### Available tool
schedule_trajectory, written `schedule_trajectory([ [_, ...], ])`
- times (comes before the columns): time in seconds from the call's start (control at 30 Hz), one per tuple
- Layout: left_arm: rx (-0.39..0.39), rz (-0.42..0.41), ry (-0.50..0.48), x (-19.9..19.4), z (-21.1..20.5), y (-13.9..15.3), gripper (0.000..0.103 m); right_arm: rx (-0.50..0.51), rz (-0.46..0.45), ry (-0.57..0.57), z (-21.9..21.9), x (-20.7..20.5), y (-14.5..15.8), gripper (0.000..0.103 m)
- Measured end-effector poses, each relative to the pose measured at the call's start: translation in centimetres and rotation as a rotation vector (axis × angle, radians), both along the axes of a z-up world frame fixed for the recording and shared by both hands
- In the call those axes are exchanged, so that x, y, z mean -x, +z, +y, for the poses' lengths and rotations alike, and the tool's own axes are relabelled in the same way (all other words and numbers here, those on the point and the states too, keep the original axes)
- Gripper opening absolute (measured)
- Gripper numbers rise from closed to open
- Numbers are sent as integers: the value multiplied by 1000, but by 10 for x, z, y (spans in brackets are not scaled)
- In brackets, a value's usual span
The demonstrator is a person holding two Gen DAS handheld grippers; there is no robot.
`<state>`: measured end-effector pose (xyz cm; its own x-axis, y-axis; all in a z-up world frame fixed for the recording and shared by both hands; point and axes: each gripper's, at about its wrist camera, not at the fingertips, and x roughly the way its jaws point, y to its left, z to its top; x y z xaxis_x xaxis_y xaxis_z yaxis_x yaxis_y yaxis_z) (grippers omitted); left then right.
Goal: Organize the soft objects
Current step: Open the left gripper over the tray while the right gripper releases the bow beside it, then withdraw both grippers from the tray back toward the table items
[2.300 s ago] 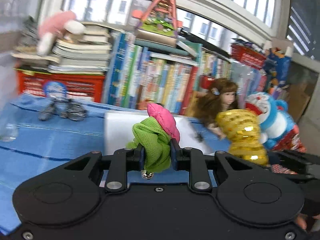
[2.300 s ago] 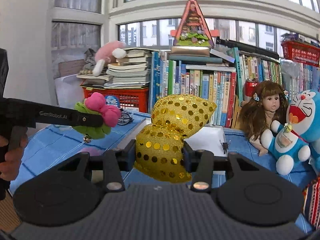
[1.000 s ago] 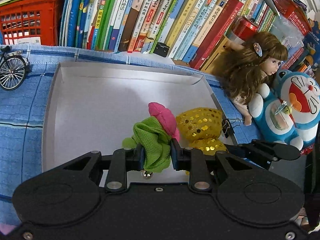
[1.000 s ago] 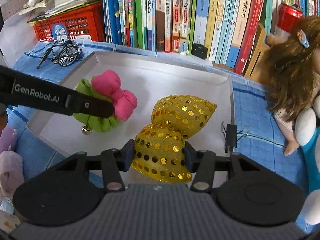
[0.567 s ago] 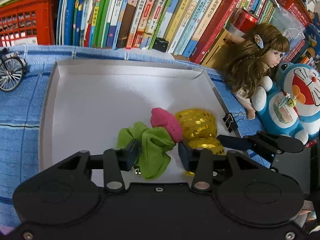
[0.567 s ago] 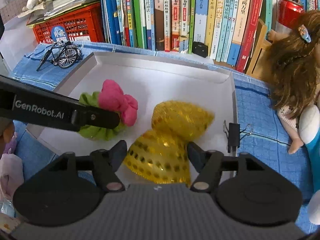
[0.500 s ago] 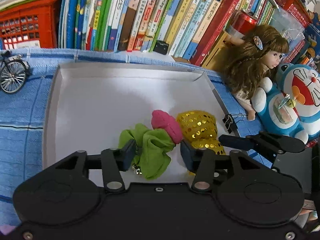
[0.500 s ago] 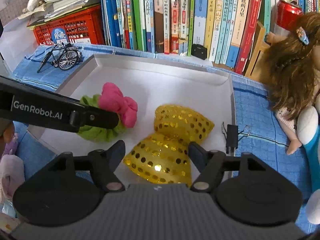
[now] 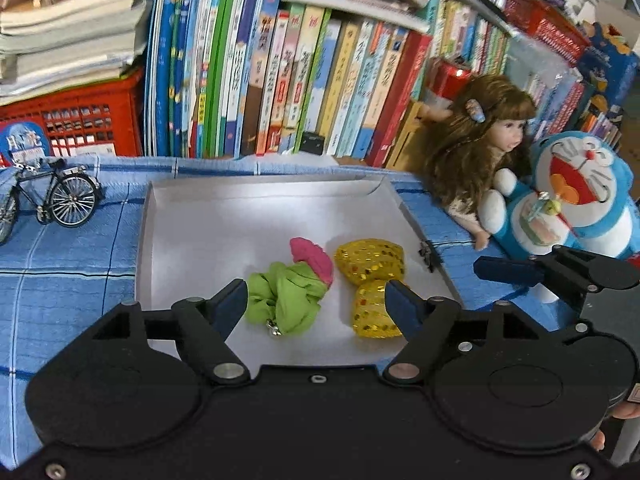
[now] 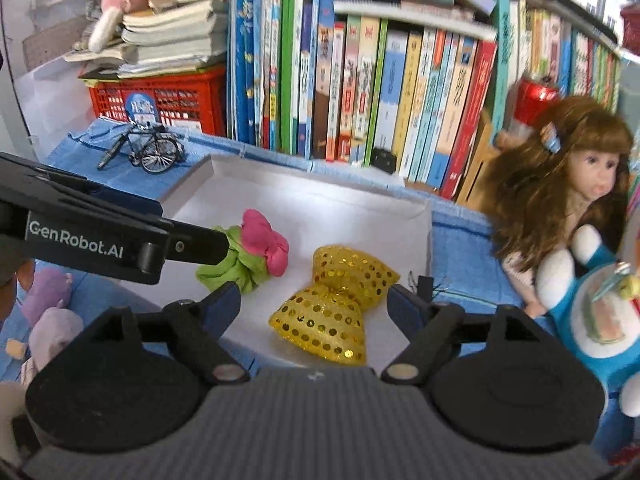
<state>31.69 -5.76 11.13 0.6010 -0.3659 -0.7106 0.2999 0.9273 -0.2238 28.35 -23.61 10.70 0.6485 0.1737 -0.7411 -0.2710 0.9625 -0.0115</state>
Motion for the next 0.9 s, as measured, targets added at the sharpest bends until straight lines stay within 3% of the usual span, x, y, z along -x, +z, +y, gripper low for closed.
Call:
schedule_trajectory([
  [0.37, -13, -133, -16, 79, 7, 33, 82, -16, -166, -33, -7, 72, 47, 95],
  [0.9, 23, -303, -3, 195, 39, 31, 85, -12, -364, -74, -6, 178, 54, 102],
])
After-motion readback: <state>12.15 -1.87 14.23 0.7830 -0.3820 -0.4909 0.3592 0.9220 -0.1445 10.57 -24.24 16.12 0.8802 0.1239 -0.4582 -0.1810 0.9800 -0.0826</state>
